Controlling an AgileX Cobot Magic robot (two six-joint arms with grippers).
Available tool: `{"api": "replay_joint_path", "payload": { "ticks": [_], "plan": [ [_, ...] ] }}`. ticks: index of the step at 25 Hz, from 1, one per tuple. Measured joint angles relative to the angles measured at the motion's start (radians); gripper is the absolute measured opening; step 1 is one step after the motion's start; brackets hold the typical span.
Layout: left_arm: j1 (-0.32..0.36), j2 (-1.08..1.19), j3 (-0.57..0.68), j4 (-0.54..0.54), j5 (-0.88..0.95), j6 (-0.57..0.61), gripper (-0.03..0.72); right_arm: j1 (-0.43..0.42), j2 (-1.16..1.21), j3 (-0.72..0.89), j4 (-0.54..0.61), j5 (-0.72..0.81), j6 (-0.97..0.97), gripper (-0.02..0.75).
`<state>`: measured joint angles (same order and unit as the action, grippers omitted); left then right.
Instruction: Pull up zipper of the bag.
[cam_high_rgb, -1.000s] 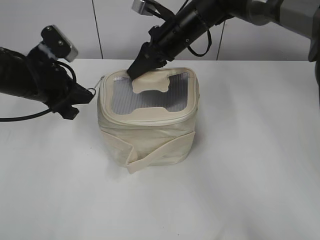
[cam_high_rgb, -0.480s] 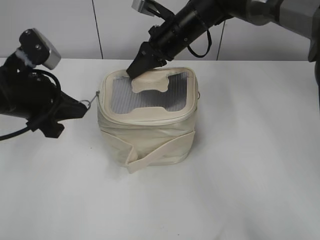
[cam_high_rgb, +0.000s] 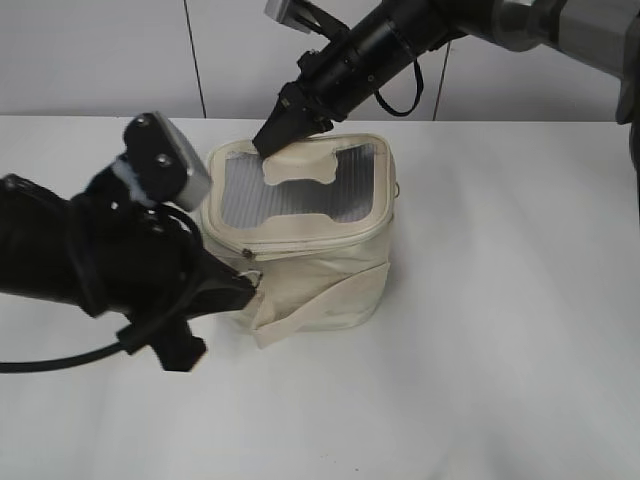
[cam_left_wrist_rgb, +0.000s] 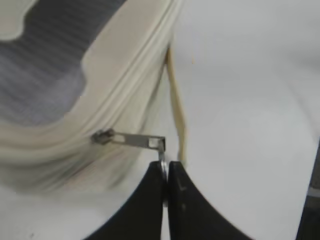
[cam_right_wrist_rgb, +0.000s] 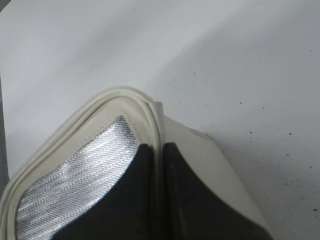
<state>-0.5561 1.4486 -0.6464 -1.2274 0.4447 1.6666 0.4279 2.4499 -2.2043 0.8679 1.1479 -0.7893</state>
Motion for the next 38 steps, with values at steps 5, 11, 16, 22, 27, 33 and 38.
{"api": "replay_joint_path", "payload": {
  "ticks": [5, 11, 16, 22, 27, 33, 38],
  "plan": [
    [-0.211, 0.080, -0.019, -0.167, -0.209, -0.005, -0.004, 0.000, 0.000, 0.000, 0.004, 0.017, 0.001, 0.041],
    [-0.240, 0.101, -0.035, -0.258, -0.239, -0.026, 0.011, 0.001, 0.000, 0.000, 0.000, 0.015, 0.027, 0.115],
    [-0.188, 0.048, -0.034, -0.243, -0.098, -0.073, 0.288, -0.026, -0.001, -0.041, -0.019, 0.005, 0.074, 0.423],
    [-0.010, -0.129, -0.038, -0.028, -0.036, -0.370, 0.442, -0.115, -0.047, -0.084, -0.127, 0.051, 0.226, 0.396],
    [0.170, -0.034, -0.207, 0.142, 0.134, -0.443, 0.371, -0.230, -0.110, 0.001, -0.134, 0.054, 0.290, 0.356],
    [0.181, 0.320, -0.687, 0.278, 0.381, -0.449, 0.358, -0.346, -0.362, 0.569, 0.026, -0.146, 0.060, 0.354],
    [0.150, 0.560, -1.059, 0.404, 0.558, -0.511, 0.384, -0.359, -0.564, 1.080, 0.453, -0.492, -0.527, 0.396]
  ]
}}
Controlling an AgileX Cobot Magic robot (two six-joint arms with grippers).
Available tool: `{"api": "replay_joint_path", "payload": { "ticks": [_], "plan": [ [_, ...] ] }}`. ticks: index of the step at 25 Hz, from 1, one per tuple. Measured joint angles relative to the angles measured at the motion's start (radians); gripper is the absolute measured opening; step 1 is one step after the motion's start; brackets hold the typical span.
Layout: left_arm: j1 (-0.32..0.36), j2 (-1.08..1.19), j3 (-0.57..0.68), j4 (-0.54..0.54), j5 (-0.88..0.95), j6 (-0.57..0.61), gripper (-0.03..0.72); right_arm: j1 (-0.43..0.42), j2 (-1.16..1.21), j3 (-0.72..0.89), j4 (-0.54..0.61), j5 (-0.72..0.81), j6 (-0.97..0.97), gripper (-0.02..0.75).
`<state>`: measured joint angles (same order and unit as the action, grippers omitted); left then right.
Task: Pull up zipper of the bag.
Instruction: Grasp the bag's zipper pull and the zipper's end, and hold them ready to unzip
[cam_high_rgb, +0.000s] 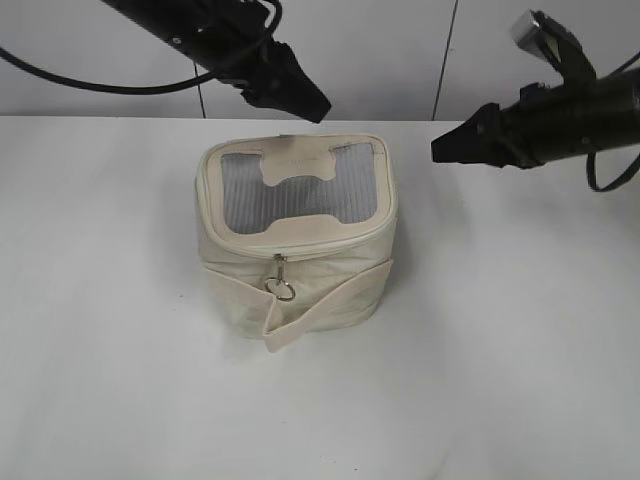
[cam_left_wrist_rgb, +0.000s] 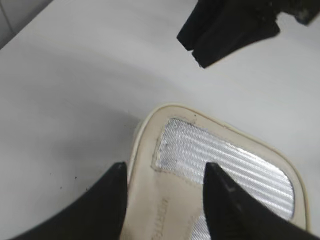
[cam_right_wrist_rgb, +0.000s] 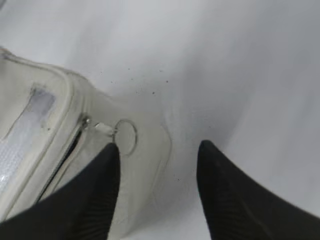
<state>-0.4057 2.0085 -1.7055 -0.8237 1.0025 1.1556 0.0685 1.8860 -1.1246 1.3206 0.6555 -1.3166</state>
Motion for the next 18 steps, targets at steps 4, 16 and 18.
{"api": "replay_joint_path", "payload": {
  "ticks": [4, 16, 18],
  "plan": [
    [-0.010, 0.137, -0.181, 0.056, 0.108, -0.058, 0.400, 0.002, -0.012, 0.169, 0.316, -0.014, -0.387, 0.523],
    [-0.019, 0.223, -0.250, 0.186, 0.164, -0.128, 0.142, 0.023, 0.006, 0.190, 0.408, 0.024, -0.635, 0.559],
    [-0.021, 0.224, -0.250, 0.197, 0.166, -0.129, 0.052, 0.041, 0.021, 0.190, 0.430, 0.024, -0.704, 0.559]
  ]
}}
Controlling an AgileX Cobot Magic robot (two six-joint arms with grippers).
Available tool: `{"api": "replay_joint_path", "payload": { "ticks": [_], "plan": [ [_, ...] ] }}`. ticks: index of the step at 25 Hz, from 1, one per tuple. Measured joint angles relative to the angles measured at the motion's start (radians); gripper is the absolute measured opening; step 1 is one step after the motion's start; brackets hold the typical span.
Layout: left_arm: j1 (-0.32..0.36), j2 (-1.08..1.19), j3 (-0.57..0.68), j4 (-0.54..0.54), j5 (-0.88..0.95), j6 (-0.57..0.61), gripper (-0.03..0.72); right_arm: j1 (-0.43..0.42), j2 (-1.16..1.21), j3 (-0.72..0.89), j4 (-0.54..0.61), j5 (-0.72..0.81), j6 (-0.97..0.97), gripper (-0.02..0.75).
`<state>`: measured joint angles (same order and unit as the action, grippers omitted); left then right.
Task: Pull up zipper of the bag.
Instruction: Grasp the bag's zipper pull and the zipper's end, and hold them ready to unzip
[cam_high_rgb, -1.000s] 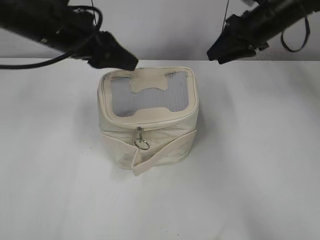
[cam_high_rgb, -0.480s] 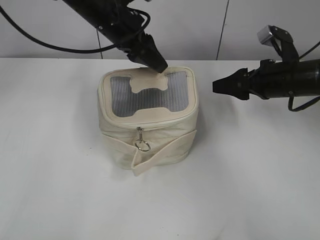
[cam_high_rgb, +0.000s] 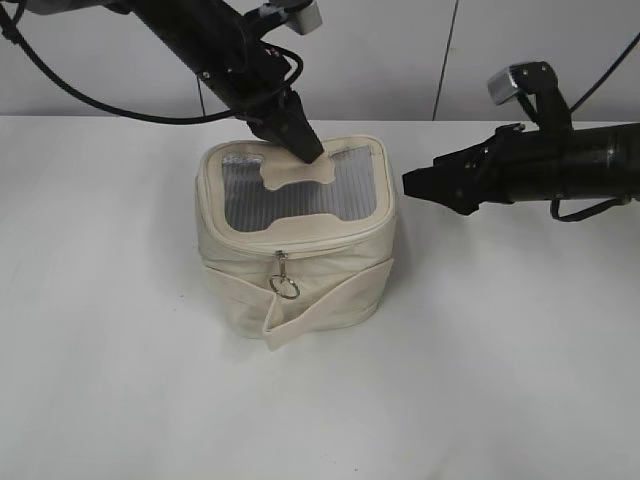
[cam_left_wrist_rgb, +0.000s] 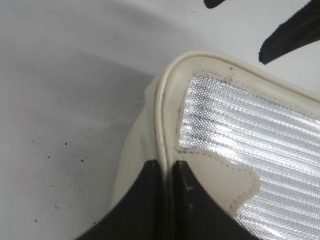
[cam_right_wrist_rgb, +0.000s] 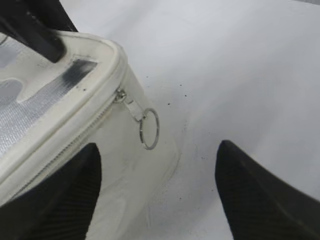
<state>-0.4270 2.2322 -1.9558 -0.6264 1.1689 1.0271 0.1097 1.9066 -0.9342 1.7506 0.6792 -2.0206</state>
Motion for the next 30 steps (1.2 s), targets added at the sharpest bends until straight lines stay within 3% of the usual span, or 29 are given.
{"api": "replay_joint_path", "payload": {
  "ticks": [6, 20, 23, 28, 30],
  "plan": [
    [0.000, 0.000, 0.000, 0.001, 0.000, -0.003, 0.045, 0.057, 0.056, 0.000, 0.063, -0.026, -0.166, 0.545],
    [0.000, 0.000, 0.000, 0.002, 0.000, -0.007, 0.045, 0.078, 0.171, -0.118, 0.071, -0.043, -0.186, 0.509],
    [0.000, 0.000, 0.000, 0.002, 0.000, -0.007, 0.044, 0.091, 0.182, -0.145, 0.071, -0.041, -0.186, 0.400],
    [0.000, 0.000, 0.000, 0.005, 0.000, -0.008, 0.044, 0.123, 0.195, -0.168, 0.071, -0.045, -0.185, 0.084],
    [0.000, 0.000, 0.000, 0.007, -0.001, -0.008, 0.044, 0.129, 0.195, -0.169, 0.071, -0.057, -0.151, 0.029]
  ]
}}
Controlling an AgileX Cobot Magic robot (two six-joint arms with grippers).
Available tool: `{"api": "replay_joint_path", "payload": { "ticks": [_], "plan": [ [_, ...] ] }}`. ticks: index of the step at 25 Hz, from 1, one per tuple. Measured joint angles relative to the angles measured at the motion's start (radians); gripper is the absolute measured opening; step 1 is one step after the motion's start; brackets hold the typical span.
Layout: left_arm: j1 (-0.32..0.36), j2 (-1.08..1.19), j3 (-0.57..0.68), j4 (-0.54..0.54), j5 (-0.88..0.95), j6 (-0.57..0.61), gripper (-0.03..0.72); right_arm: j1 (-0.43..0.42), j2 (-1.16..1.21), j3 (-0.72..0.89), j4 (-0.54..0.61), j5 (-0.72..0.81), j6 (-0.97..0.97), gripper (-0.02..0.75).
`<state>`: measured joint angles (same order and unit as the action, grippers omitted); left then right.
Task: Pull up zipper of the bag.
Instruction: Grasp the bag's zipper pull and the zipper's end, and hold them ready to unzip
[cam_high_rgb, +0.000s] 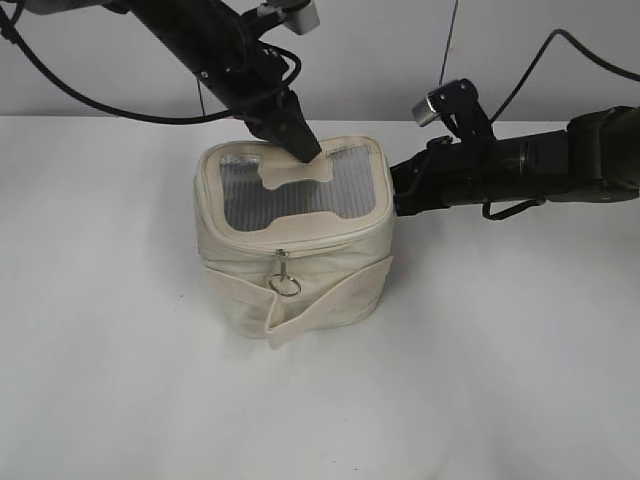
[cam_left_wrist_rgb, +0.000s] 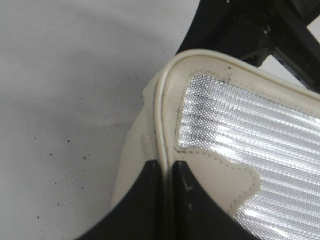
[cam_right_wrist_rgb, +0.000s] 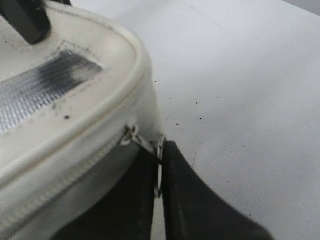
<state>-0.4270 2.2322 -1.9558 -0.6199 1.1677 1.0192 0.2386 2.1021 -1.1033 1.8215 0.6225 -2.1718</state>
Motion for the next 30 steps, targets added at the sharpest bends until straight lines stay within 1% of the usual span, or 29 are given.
{"api": "replay_joint_path", "payload": {
  "ticks": [3, 5, 11, 15, 17, 19, 21, 23, 25, 28, 30],
  "plan": [
    [0.000, 0.000, 0.000, 0.001, -0.003, -0.002, 0.044, 0.000, -0.011, 0.006, -0.041, -0.036, 0.096, 0.015],
    [0.000, 0.000, 0.000, 0.001, -0.003, -0.003, 0.044, -0.007, -0.048, 0.039, -0.078, -0.057, 0.149, 0.013],
    [-0.001, 0.000, 0.000, 0.001, -0.006, -0.060, 0.044, -0.027, -0.215, 0.221, -0.090, -0.065, 0.192, 0.012],
    [-0.001, 0.000, 0.000, 0.001, -0.008, -0.091, 0.044, -0.026, -0.324, 0.338, -0.093, -0.062, 0.258, 0.012],
    [-0.001, 0.000, 0.000, 0.001, -0.012, -0.117, 0.044, -0.019, -0.373, 0.387, -0.119, -0.055, 0.312, 0.011],
    [-0.001, 0.000, 0.000, 0.001, -0.017, -0.139, 0.043, -0.002, -0.418, 0.434, -0.174, -0.045, 0.382, 0.011],
    [-0.002, 0.000, 0.000, 0.000, -0.017, -0.151, 0.043, 0.048, -0.456, 0.461, -0.223, -0.044, 0.452, 0.011],
    [-0.002, 0.000, 0.000, -0.006, -0.016, -0.156, 0.043, 0.134, -0.470, 0.468, -0.238, -0.060, 0.506, 0.011],
    [-0.009, 0.000, 0.000, -0.012, -0.012, -0.157, 0.043, 0.229, -0.467, 0.457, -0.205, -0.110, 0.525, 0.010],
    [-0.024, 0.000, 0.000, -0.004, -0.011, -0.156, 0.043, 0.377, -0.423, 0.394, -0.167, -0.185, 0.542, 0.010],
    [-0.033, 0.000, 0.000, 0.001, -0.006, -0.158, 0.043, 0.445, -0.375, 0.332, -0.163, -0.215, 0.558, 0.010]
  ]
}}
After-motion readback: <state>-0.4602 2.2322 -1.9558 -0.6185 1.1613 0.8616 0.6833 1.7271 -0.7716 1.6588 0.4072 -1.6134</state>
